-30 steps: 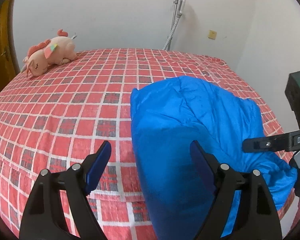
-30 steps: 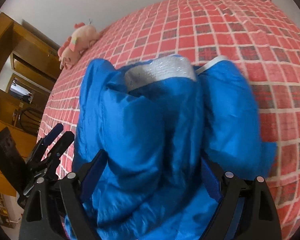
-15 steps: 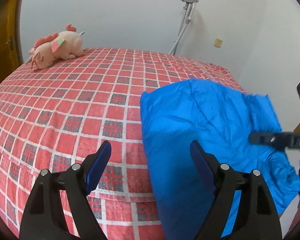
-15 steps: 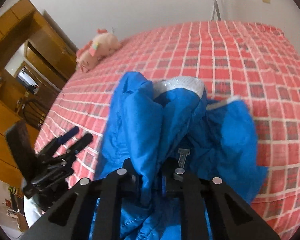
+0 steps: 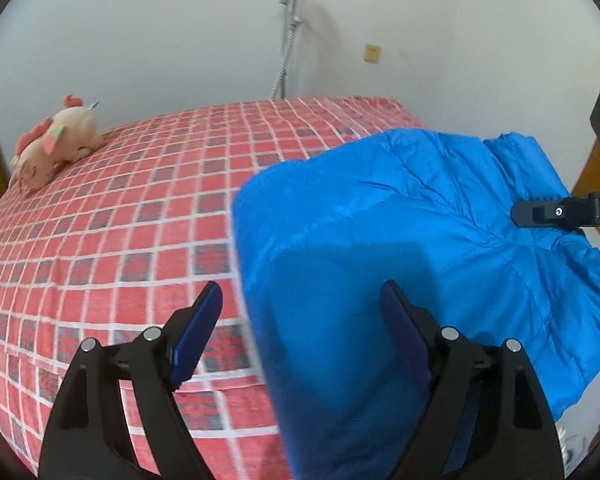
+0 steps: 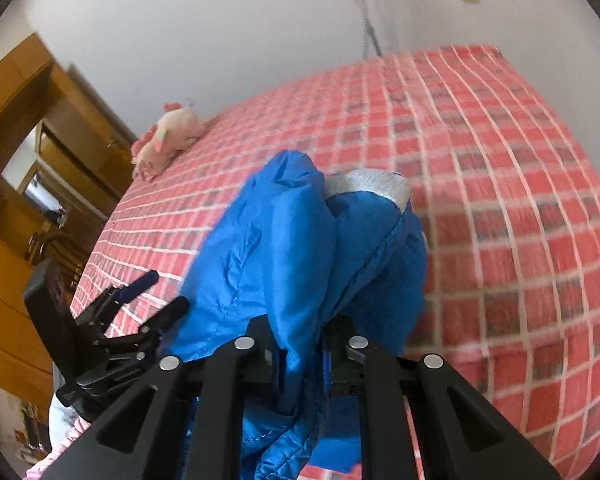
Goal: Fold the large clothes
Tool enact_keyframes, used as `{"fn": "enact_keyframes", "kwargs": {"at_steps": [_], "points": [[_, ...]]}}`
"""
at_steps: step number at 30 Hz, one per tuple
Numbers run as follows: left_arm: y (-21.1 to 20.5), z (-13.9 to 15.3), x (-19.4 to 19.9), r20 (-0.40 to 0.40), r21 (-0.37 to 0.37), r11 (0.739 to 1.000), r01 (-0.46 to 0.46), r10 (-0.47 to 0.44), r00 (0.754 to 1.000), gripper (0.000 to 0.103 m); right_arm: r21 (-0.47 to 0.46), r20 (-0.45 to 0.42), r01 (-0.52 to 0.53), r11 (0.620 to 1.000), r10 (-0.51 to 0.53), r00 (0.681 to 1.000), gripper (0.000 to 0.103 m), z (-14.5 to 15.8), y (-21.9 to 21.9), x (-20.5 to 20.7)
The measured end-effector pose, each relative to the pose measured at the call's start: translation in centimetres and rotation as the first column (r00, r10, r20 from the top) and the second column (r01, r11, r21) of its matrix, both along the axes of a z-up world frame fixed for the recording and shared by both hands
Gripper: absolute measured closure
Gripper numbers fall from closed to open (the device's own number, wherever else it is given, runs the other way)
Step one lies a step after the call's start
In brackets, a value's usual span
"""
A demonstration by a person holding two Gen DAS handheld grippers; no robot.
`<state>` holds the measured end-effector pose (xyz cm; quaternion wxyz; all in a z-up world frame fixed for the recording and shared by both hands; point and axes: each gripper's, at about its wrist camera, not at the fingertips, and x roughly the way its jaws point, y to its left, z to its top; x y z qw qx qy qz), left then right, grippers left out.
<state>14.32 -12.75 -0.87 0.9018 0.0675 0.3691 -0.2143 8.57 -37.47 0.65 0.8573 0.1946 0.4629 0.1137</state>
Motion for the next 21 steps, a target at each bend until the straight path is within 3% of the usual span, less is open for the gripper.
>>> {"fn": "enact_keyframes", "kwargs": {"at_steps": [6, 10, 14, 17, 21], "points": [[-1.3, -2.9, -0.1, -0.038, -0.01, 0.999, 0.038, -0.038, 0.999, 0.022, 0.12, -0.035, 0.027, 0.992, -0.023, 0.999, 0.081, -7.4, -3.6, -1.3], [-1.4, -3.8, 0.3, -0.066, -0.019, 0.999, 0.035, -0.036, 0.997, 0.022, 0.152, 0.005, 0.04, 0.988, -0.041, 0.999, 0.079, -9.2, -3.7, -1.8], [-1.0, -3.5, 0.7, -0.094, -0.027, 0.999, 0.032, -0.035, 0.995, 0.022, 0.096, 0.019, 0.048, 0.994, -0.05, 0.999, 0.07, -8.0, -3.1, -2.3], [0.0, -2.6, 0.2, -0.114, -0.042, 0.999, 0.027, -0.032, 0.993, 0.023, -0.069, 0.059, 0.07, 0.995, -0.066, 0.996, 0.065, -5.0, -2.0, -4.0], [1.5, -1.1, -1.5, -0.045, -0.029, 1.0, 0.004, -0.005, 0.999, 0.023, -0.213, 0.174, 0.067, 0.975, -0.03, 0.984, 0.065, 0.2, 0.4, -6.6]]}}
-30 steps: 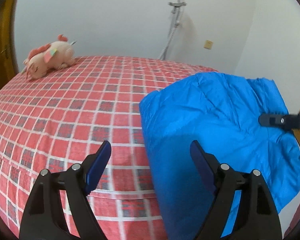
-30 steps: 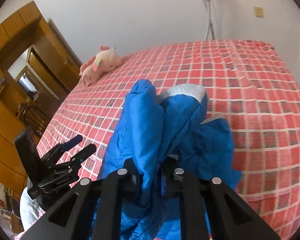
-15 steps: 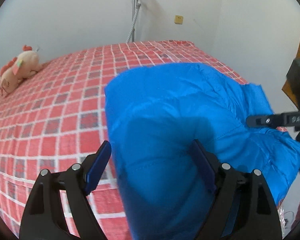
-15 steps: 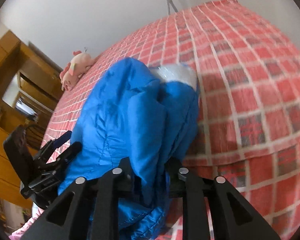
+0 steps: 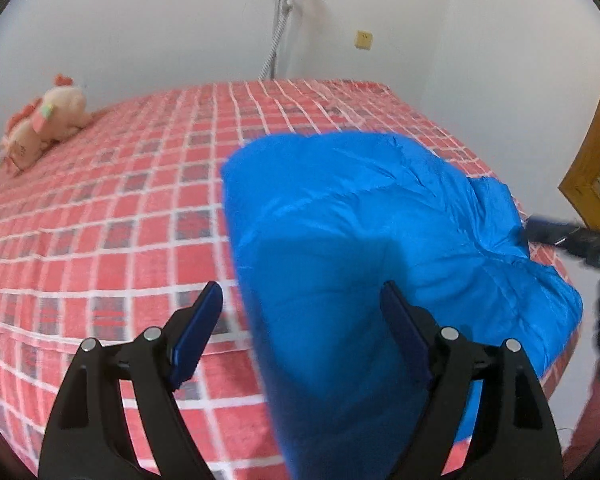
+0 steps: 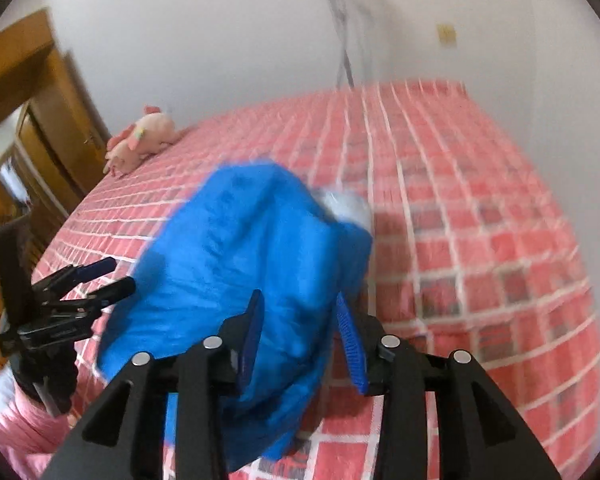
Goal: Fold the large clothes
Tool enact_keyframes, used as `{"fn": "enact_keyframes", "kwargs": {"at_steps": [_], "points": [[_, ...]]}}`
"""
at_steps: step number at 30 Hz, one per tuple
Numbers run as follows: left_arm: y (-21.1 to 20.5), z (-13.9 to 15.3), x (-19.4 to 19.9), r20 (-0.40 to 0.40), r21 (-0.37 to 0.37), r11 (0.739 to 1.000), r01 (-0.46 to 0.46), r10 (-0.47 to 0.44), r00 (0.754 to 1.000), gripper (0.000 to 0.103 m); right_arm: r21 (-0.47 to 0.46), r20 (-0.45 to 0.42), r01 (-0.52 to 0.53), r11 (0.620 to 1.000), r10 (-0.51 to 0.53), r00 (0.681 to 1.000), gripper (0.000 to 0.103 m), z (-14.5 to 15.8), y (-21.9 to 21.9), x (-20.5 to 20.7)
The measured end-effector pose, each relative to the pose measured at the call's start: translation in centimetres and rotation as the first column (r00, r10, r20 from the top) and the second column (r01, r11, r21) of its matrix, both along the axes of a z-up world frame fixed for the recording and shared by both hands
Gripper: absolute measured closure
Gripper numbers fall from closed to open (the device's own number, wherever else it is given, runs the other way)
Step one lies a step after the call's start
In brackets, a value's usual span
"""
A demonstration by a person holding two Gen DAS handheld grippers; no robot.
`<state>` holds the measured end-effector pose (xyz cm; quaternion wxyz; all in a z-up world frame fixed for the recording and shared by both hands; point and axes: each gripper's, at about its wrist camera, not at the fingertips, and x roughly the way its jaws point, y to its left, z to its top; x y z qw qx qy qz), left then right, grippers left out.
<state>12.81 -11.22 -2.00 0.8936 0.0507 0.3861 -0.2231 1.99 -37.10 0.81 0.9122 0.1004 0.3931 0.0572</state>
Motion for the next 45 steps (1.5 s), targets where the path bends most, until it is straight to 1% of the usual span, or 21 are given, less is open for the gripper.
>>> {"fn": "enact_keyframes", "kwargs": {"at_steps": [1, 3, 4, 5, 6, 7, 9, 12, 16, 18, 20, 22, 25, 27, 29, 33, 35, 38, 42, 45], "points": [[0.2, 0.2, -0.5, 0.014, 0.004, 1.0, -0.008, 0.008, 1.0, 0.023, -0.017, 0.025, -0.043, 0.999, 0.044, 0.999, 0.065, 1.2, 1.2, -0.5], [0.4, 0.4, -1.2, 0.026, 0.004, 1.0, -0.01, 0.01, 1.0, 0.023, -0.027, 0.027, -0.13, 0.991, 0.131, 0.991, 0.069, 2.1, 3.3, -0.9], [0.3, 0.4, -1.5, 0.026, 0.004, 1.0, -0.007, 0.007, 1.0, 0.023, -0.022, 0.007, -0.192, 0.981, 0.192, 0.981, 0.071, 2.1, 4.9, -0.9], [0.3, 0.4, -1.8, 0.026, 0.005, 1.0, -0.001, 0.001, 1.0, 0.023, -0.019, -0.008, -0.219, 0.976, 0.219, 0.976, 0.075, 1.9, 5.5, -0.9], [0.2, 0.3, -2.2, 0.027, 0.008, 1.0, 0.007, -0.007, 1.0, 0.023, -0.023, -0.027, -0.242, 0.97, 0.241, 0.97, 0.076, 1.5, 6.1, -1.0], [0.1, 0.1, -2.5, 0.032, 0.015, 1.0, 0.012, -0.012, 0.999, 0.023, -0.052, -0.051, -0.251, 0.967, 0.248, 0.967, 0.076, 0.9, 6.8, -1.1], [0.1, 0.0, -2.9, 0.048, 0.028, 0.999, 0.015, -0.017, 0.999, 0.023, -0.092, -0.074, -0.239, 0.967, 0.232, 0.97, 0.079, 0.0, 6.8, -1.7], [0.3, -0.7, -3.4, 0.048, 0.038, 0.999, 0.028, -0.03, 0.998, 0.023, -0.115, -0.132, -0.216, 0.97, 0.201, 0.971, 0.082, -2.3, 6.0, -2.6], [0.2, -2.0, -3.6, 0.027, 0.036, 0.997, 0.064, -0.065, 0.998, 0.022, -0.063, -0.169, -0.182, 0.981, 0.169, 0.971, 0.086, -6.0, 5.0, -3.7], [0.1, -2.9, -3.2, -0.004, 0.012, 0.997, 0.076, -0.076, 0.997, 0.022, -0.037, -0.161, -0.163, 0.986, 0.155, 0.975, 0.088, -7.5, 4.6, -4.0], [0.3, -3.6, -2.7, -0.031, -0.021, 0.997, 0.08, -0.08, 0.996, 0.021, 0.002, -0.132, -0.136, 0.991, 0.135, 0.982, 0.088, -8.6, 4.1, -4.4], [0.4, -4.1, -2.3, -0.043, -0.04, 0.996, 0.076, -0.077, 0.996, 0.021, 0.011, -0.11, -0.118, 0.993, 0.118, 0.987, 0.088, -8.8, 4.0, -4.7], [0.5, -3.5, -2.5, -0.039, -0.035, 0.996, 0.077, -0.078, 0.996, 0.022, -0.014, -0.095, -0.109, 0.994, 0.107, 0.99, 0.088, -8.1, 4.3, -5.1], [0.7, -2.7, -2.8, -0.037, -0.035, 0.996, 0.076, -0.077, 0.996, 0.023, -0.012, -0.077, -0.101, 0.995, 0.1, 0.992, 0.088, -6.9, 4.4, -5.7], [1.4, -1.8, -3.7, -0.017, -0.046, 0.997, 0.068, -0.069, 0.997, 0.024, -0.039, -0.037, -0.11, 0.993, 0.108, 0.993, 0.086, -5.2, 4.7, -6.6], [1.6, -0.9, -4.9, 0.018, -0.049, 0.996, 0.075, -0.074, 0.997, 0.024, -0.087, -0.011, -0.125, 0.988, 0.125, 0.992, 0.086, -3.9, 5.9, -7.1], [1.4, -1.2, -5.2, 0.018, -0.028, 0.996, 0.084, -0.083, 0.996, 0.024, -0.104, -0.032, -0.119, 0.987, 0.116, 0.993, 0.086, -4.4, 5.9, -6.6], [1.1, -2.6, -4.7, -0.001, -0.006, 0.995, 0.1, -0.1, 0.995, 0.021, -0.106, -0.084, -0.113, 0.988, 0.105, 0.991, 0.087, -6.4, 5.6, -6.0], [0.9, -4.2, -4.0, -0.054, -0.031, 0.991, 0.131, -0.133, 0.99, 0.021, -0.063, -0.102, -0.102, 0.993, 0.095, 0.99, 0.088, -8.9, 4.9, -5.7], [1.2, -4.7, -3.0, -0.099, -0.07, 0.99, 0.125, -0.132, 0.986, 0.02, -0.043, -0.108, -0.094, 0.995, 0.089, 0.99, 0.088, -8.9, 4.6, -5.4]]}}
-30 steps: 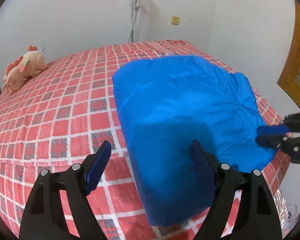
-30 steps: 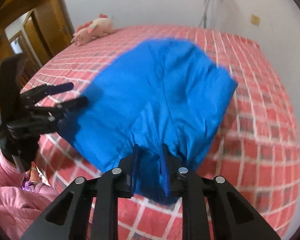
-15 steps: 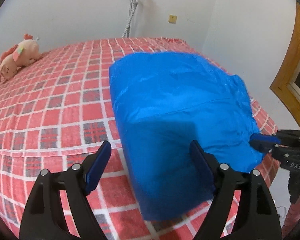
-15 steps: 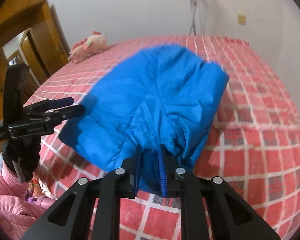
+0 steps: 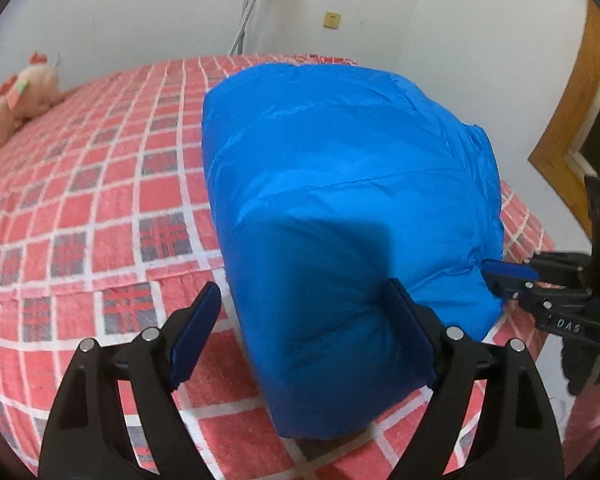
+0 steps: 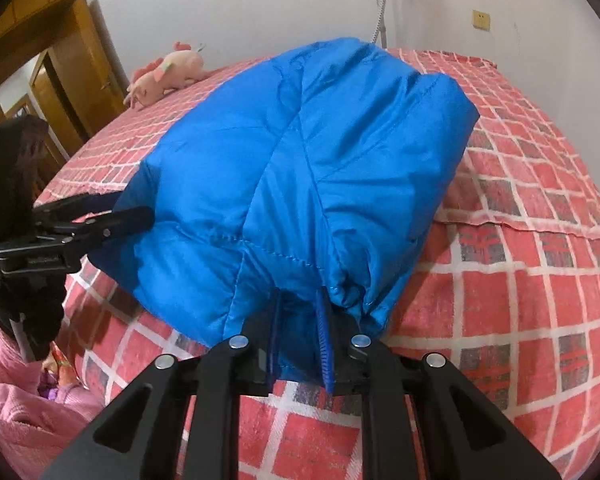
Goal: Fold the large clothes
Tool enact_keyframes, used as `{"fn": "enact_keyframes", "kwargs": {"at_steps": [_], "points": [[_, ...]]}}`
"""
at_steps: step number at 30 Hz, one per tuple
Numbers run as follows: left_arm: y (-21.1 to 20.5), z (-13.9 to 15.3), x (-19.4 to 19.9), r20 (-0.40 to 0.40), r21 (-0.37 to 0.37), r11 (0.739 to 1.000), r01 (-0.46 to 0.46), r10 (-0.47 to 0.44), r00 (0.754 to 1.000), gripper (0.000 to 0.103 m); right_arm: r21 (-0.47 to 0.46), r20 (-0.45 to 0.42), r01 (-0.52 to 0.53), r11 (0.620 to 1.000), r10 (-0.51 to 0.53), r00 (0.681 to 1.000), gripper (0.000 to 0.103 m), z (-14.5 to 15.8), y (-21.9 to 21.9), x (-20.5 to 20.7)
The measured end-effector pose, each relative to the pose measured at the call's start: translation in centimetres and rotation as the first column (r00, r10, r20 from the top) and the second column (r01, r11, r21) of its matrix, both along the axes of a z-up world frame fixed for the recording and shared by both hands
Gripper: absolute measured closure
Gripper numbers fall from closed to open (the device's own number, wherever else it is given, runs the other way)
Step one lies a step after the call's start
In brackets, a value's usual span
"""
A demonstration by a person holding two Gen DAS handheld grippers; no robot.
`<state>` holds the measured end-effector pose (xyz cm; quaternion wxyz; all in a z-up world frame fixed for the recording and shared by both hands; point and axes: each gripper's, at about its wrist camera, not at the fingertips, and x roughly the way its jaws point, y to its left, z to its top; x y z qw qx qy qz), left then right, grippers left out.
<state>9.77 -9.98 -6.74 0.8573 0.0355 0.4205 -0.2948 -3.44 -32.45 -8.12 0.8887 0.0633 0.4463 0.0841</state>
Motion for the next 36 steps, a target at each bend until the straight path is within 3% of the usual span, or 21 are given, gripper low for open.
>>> {"fn": "enact_keyframes", "kwargs": {"at_steps": [3, 7, 10, 12, 14, 17, 24, 30, 36], "points": [[-0.2, 0.5, 0.4, -0.011, 0.005, 1.0, 0.0, 0.0, 1.0, 0.02, -0.003, -0.023, 0.005, 1.0, -0.005, 1.0, 0.088, 0.7, 0.1, 0.2], [0.4, 2.0, 1.1, -0.058, -0.012, 1.0, 0.003, -0.004, 0.998, 0.021, 0.065, -0.05, 0.019, 0.998, -0.015, 0.999, 0.081, 3.3, -0.7, 0.1], [1.2, 3.6, 2.1, -0.031, 0.015, 1.0, -0.023, 0.024, 0.999, 0.016, 0.088, -0.045, 0.023, 0.996, -0.019, 0.999, 0.055, 5.6, -1.2, 0.2], [1.1, 4.4, 3.1, -0.008, 0.054, 0.998, -0.039, 0.039, 0.999, 0.013, 0.049, -0.054, 0.058, 0.997, -0.056, 0.997, 0.023, 6.7, -1.4, 0.8], [1.0, 4.7, 4.2, -0.012, 0.076, 0.996, -0.044, 0.045, 0.999, 0.012, -0.01, -0.051, 0.109, 0.994, -0.109, 0.993, 0.021, 7.6, -1.9, 1.7], [0.8, 4.1, 5.8, -0.061, 0.088, 0.996, -0.034, 0.039, 0.997, 0.012, 0.049, -0.11, 0.119, 0.992, -0.113, 0.987, 0.02, 7.3, -3.1, 3.2], [0.9, 2.4, 8.5, -0.221, -0.021, 1.0, 0.004, -0.009, 0.975, 0.01, 0.142, -0.272, 0.136, 0.98, -0.094, 0.958, 0.019, 3.4, -4.7, 6.4], [-0.6, 0.8, 9.4, -0.252, -0.036, 0.997, 0.061, -0.069, 0.965, 0.005, 0.176, -0.329, 0.109, 0.978, -0.045, 0.943, 0.01, 0.6, -4.1, 8.0], [-2.6, -1.2, 9.9, -0.266, -0.084, 0.99, 0.117, -0.135, 0.954, 0.002, 0.32, -0.35, 0.087, 0.943, 0.032, 0.936, 0.009, -2.3, -4.4, 9.3]]}}
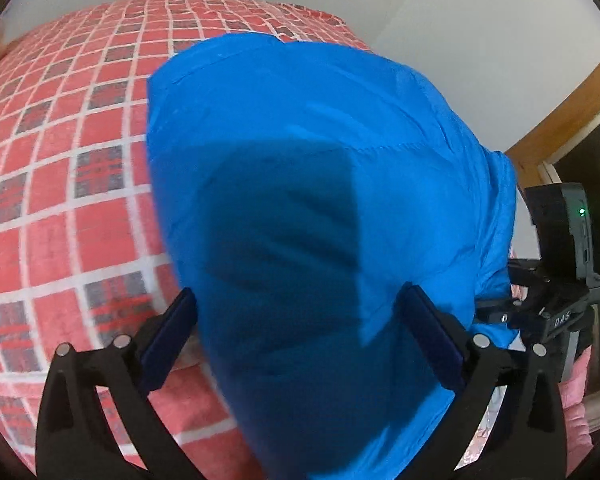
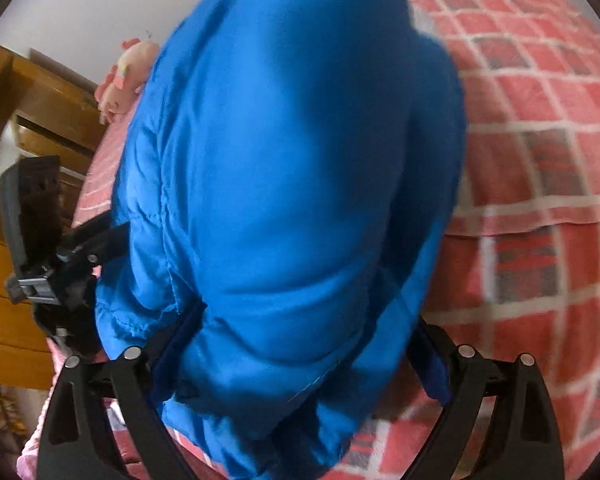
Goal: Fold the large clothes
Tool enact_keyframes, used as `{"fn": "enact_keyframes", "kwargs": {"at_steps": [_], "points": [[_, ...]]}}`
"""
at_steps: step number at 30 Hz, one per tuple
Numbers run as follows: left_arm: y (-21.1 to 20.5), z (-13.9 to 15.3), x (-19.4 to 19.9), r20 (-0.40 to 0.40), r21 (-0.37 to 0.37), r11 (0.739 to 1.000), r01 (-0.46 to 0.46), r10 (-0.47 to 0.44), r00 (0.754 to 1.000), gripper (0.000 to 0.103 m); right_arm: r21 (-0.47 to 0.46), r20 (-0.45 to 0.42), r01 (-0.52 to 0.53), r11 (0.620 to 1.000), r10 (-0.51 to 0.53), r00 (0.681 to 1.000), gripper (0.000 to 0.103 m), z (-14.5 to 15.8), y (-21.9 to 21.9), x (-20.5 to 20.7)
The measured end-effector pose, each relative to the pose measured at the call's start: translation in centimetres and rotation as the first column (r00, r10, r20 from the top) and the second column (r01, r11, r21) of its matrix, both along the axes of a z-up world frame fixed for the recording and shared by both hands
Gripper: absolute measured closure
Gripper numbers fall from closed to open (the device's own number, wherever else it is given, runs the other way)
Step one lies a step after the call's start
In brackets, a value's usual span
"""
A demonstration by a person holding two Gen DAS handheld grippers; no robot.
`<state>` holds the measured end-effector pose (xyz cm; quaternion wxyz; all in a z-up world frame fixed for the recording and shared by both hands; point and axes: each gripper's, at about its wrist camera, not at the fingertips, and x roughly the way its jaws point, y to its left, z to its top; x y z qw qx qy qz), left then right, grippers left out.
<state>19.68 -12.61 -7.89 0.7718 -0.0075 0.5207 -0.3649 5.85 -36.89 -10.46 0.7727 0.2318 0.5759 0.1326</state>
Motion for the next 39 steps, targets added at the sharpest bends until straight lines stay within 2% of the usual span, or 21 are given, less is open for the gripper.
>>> {"fn": "enact_keyframes", "kwargs": {"at_steps": [1, 3, 5, 9, 13, 19, 23, 27, 30, 33, 35, 37, 39], "points": [[-0.1, -0.1, 0.1, 0.004, -0.006, 1.0, 0.0, 0.0, 1.0, 0.002, 0.033, 0.009, -0.007, 0.999, 0.007, 1.0, 0.01, -0.4, -0.1, 0.1], [0.2, -0.1, -0.1, 0.015, -0.039, 0.999, 0.001, -0.001, 1.0, 0.006, 0.106, 0.062, -0.038, 0.994, 0.031, 0.998, 0.027, -0.3, -0.2, -0.3], [0.7, 0.2, -0.6, 0.028, -0.07, 0.998, 0.006, -0.004, 1.0, 0.016, 0.091, 0.122, -0.06, 0.994, 0.049, 0.991, 0.034, 0.3, 0.1, -0.9], [1.4, 1.2, -1.2, 0.056, -0.112, 0.994, 0.01, -0.003, 0.998, 0.026, 0.094, 0.216, -0.083, 0.992, 0.061, 0.974, 0.049, 1.5, 0.2, -1.9], [1.8, 2.9, -1.4, 0.104, -0.153, 0.988, 0.014, 0.002, 0.995, 0.035, 0.041, 0.295, -0.126, 0.991, 0.108, 0.949, 0.052, 3.9, 1.0, -2.2], [4.4, 5.5, -0.4, 0.146, -0.232, 0.972, -0.037, 0.073, 0.987, 0.038, -0.046, 0.401, -0.198, 0.979, 0.2, 0.894, 0.054, 8.0, 3.8, -0.7], [7.5, 7.8, 0.9, 0.222, -0.27, 0.957, -0.102, 0.165, 0.961, 0.038, -0.089, 0.465, -0.255, 0.963, 0.266, 0.844, 0.054, 10.5, 5.7, 2.1], [10.7, 9.3, 3.4, 0.287, -0.281, 0.942, -0.182, 0.263, 0.921, 0.038, -0.104, 0.492, -0.31, 0.945, 0.32, 0.81, 0.054, 11.8, 8.2, 6.6], [12.8, 9.0, 5.7, 0.297, -0.266, 0.933, -0.241, 0.317, 0.901, 0.038, -0.096, 0.482, -0.339, 0.936, 0.342, 0.807, 0.054, 11.3, 9.5, 10.0], [13.9, 7.4, 8.5, 0.293, -0.217, 0.931, -0.292, 0.348, 0.891, 0.038, -0.086, 0.443, -0.357, 0.93, 0.357, 0.822, 0.054, 9.4, 10.5, 13.5], [14.7, 5.7, 10.6, 0.267, -0.172, 0.93, -0.324, 0.36, 0.894, 0.039, -0.082, 0.395, -0.356, 0.931, 0.358, 0.846, 0.054, 7.1, 10.7, 15.3], [15.2, 2.7, 12.4, 0.224, -0.115, 0.928, -0.354, 0.372, 0.901, 0.039, -0.076, 0.342, -0.334, 0.939, 0.34, 0.876, 0.052, 4.5, 10.9, 16.8], [15.6, 1.0, 13.1, 0.214, -0.128, 0.928, -0.35, 0.371, 0.904, 0.034, 0.012, 0.313, -0.311, 0.95, 0.292, 0.904, 0.049, 2.0, 9.7, 17.5]]}}
